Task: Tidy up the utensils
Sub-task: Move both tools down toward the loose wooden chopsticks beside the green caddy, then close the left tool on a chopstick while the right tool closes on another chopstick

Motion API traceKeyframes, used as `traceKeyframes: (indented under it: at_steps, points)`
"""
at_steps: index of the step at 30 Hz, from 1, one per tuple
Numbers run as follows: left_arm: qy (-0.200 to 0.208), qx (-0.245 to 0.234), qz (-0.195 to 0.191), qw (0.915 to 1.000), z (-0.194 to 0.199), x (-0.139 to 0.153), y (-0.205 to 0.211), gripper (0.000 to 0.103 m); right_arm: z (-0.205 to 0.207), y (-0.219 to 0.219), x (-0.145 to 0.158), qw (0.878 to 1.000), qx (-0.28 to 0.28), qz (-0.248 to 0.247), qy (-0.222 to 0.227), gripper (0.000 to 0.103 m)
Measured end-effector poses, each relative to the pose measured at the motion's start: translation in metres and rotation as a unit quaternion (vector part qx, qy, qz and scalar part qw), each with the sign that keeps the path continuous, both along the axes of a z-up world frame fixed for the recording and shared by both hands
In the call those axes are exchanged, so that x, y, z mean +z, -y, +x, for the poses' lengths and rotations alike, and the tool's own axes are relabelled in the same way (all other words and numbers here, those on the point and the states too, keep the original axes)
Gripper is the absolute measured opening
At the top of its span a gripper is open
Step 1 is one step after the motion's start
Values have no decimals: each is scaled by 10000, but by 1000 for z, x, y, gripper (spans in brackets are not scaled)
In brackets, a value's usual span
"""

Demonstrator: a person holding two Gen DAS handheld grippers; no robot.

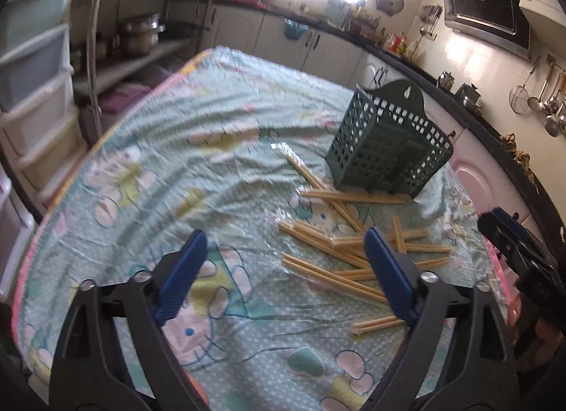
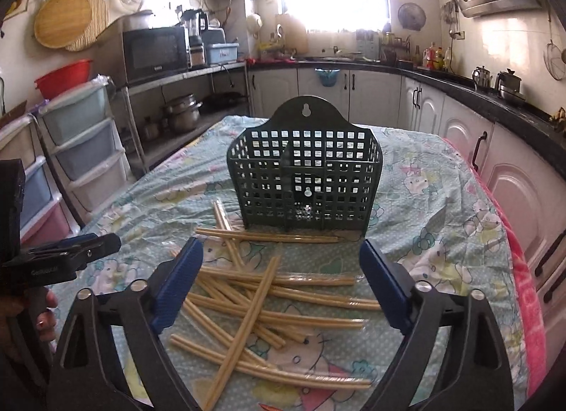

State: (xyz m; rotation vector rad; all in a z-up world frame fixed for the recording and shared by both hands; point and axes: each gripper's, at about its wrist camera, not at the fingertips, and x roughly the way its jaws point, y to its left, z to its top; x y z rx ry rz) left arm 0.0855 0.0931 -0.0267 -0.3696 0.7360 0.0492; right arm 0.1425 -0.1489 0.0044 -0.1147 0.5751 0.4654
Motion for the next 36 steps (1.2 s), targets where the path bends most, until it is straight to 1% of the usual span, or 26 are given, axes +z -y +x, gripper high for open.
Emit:
traceKeyframes:
  at_steps: [1,2,3,4,5,6,9,13,20,23,28,33,35,36]
  points:
    - [-52,-34,-57,10000,2,-2,1,73,3,-1,-1,10000,6,-62,-27,82]
    - [-119,-70,-142,9998,4,-5,1,70,8,-3,-4,9998,40,-141,-110,78]
    - [-195,-94,-217,9995,5,-8,2,67,12,-3,-5,9997,52,-167,-177,77]
    - [-289,-126,-317,9990,7,-12,3,66,17,-4,-7,9993,79,-187,-299,76]
    - [-363,-161,-407,9984,7,-14,4,63,21,-5,-10,9989,116,-203,-418,72]
    - [-428,-183,-476,9978,8,-17,5,61,27,-5,-14,9981,130,-232,-553,71]
    - [-612,-268,-672,9955,11,-25,8,57,36,-11,-22,9963,202,-333,-767,65]
    - [-840,-275,-898,9920,17,-36,9,57,45,-17,-33,9941,301,-431,-950,58]
    - [-1117,-173,-1191,9864,30,-52,4,56,58,-25,-48,9889,421,-509,-1329,56]
    - [-1123,-114,-1210,9862,32,-54,1,54,64,-28,-54,9860,489,-512,-1511,54]
    - [-1131,-121,-1022,9882,42,-54,-1,49,77,-33,-64,9792,585,-409,-1899,47]
    - [-1121,-50,-932,9893,48,-56,-4,37,90,-35,-73,9726,570,-281,-2237,41]
    - [-1110,-13,-896,9898,48,-57,-6,30,97,-35,-77,9693,555,-219,-2384,38]
    - [-1109,-10,-888,9899,49,-57,-6,29,99,-34,-77,9680,554,-185,-2439,37]
